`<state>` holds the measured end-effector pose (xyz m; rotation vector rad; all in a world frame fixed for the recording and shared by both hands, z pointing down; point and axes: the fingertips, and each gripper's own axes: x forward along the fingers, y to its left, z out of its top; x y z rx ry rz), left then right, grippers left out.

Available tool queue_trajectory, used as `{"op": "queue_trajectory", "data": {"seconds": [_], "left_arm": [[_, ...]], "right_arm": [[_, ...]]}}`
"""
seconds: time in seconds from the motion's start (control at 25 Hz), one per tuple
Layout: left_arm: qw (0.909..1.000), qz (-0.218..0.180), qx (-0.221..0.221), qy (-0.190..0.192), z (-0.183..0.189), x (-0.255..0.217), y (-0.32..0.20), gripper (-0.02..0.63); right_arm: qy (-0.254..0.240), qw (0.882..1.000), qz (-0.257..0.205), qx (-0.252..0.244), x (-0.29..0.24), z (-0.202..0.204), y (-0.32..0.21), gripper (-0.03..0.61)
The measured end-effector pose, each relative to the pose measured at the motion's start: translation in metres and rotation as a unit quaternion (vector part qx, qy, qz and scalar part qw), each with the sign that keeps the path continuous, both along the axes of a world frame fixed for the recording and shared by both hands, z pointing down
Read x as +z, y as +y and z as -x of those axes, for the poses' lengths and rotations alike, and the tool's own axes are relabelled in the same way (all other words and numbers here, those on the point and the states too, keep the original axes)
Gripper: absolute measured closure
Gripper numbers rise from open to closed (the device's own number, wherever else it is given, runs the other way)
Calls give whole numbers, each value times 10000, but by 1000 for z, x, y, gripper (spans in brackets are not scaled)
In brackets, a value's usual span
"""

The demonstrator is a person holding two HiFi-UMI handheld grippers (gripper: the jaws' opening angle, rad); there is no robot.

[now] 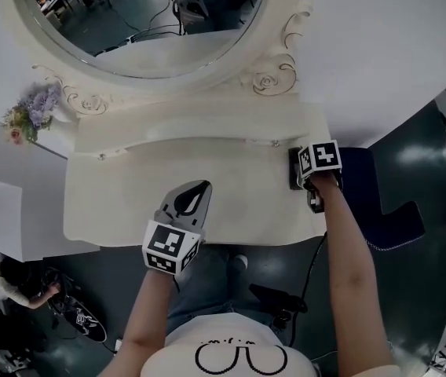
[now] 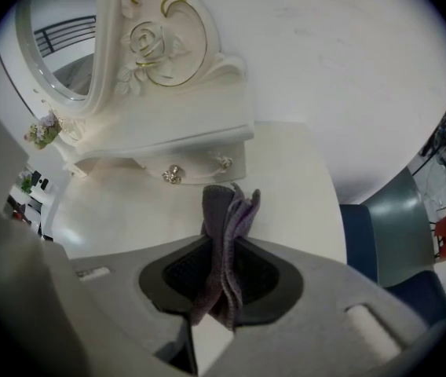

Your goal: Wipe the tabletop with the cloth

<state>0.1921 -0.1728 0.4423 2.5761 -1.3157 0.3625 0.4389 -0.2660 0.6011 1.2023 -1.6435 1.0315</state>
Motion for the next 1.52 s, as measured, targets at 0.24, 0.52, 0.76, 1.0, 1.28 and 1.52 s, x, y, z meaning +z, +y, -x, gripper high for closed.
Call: {"op": "queue_trajectory", "data": {"seconds": [0.24,0.52,0.76,1.0,1.28,1.52], "left_arm": [[9995,3,-271,150,30,-1,3,615],[9996,29,-231,161,81,1,7,615],[9995,51,-258,161,142,1,8,615],[9992,87,-322,233,195,3,10,615],[9991,102,-363,176,249,8,17,615],[9980,116,-569,244,301,10,23,615]], "right_arm": [[-85,9999,-55,-4,1,32,2,495],[-9,9998,-42,186,2,72,2,495],[91,9997,-67,221,2,117,0,495],[106,9997,-82,179,4,172,-1,495],[158,9998,-69,-31,4,238,0,495],[143,9998,-15,-116,5,286,2,495]]}}
